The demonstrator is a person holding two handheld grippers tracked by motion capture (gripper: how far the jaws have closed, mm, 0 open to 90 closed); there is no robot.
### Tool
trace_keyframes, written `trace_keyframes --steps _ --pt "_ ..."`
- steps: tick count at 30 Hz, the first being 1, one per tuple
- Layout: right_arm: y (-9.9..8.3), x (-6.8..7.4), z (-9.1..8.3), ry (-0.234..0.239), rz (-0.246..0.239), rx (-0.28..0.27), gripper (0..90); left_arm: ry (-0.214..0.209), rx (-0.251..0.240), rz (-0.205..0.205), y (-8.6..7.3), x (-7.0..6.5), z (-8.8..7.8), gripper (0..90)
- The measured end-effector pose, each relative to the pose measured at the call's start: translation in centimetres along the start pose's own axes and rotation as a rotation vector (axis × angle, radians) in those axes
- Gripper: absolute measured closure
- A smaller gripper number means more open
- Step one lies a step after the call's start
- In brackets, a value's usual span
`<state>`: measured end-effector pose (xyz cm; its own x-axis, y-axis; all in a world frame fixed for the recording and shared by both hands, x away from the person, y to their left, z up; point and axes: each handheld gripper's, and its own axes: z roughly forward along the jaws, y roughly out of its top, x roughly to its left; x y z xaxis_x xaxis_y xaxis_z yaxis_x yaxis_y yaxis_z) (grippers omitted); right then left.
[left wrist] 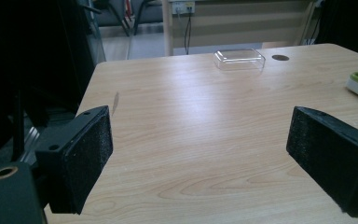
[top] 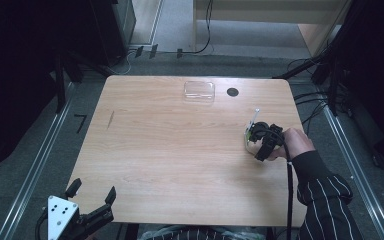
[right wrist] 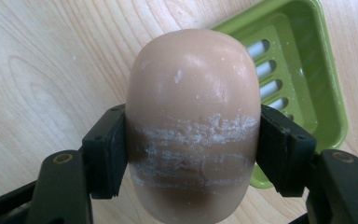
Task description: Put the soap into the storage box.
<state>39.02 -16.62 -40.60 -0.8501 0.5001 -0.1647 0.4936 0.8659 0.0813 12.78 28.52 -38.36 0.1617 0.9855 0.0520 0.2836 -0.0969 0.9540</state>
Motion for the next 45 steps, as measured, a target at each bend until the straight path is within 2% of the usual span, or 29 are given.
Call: trace_keyframes --steps 19,22,25,36,38,40,45 --pt "-0.7 -1.7 0.1 -0.01 -0.008 0.003 34.1 0.001 0.002 0.001 0.0 0.0 0.0 7.2" --pt "-0.7 -1.8 0.0 -0.024 -0.024 -0.005 34.2 0.001 0.002 0.001 0.0 0.0 0.0 7.2" --pt "-0.8 -2.1 -0.1 -0.019 -0.009 -0.016 34.1 0.002 0.003 0.002 0.0 0.0 0.0 7.2" --pt "-0.8 -3.0 -0.5 -0.036 -0.025 -0.031 34.1 0.008 0.003 -0.003 -0.1 0.1 -0.2 7.2" --pt "-0.6 -3.1 -0.7 -0.05 -0.031 -0.038 34.1 0.006 0.003 -0.004 -0.1 0.0 -0.1 7.2" --pt "-0.5 -3.1 -0.7 -0.049 -0.036 -0.041 34.1 0.005 0.007 0.006 0.0 0.0 -0.1 7.2" --pt "-0.4 -3.4 -0.7 -0.05 -0.041 -0.044 34.1 0.009 0.005 -0.001 -0.1 0.1 -0.2 7.2"
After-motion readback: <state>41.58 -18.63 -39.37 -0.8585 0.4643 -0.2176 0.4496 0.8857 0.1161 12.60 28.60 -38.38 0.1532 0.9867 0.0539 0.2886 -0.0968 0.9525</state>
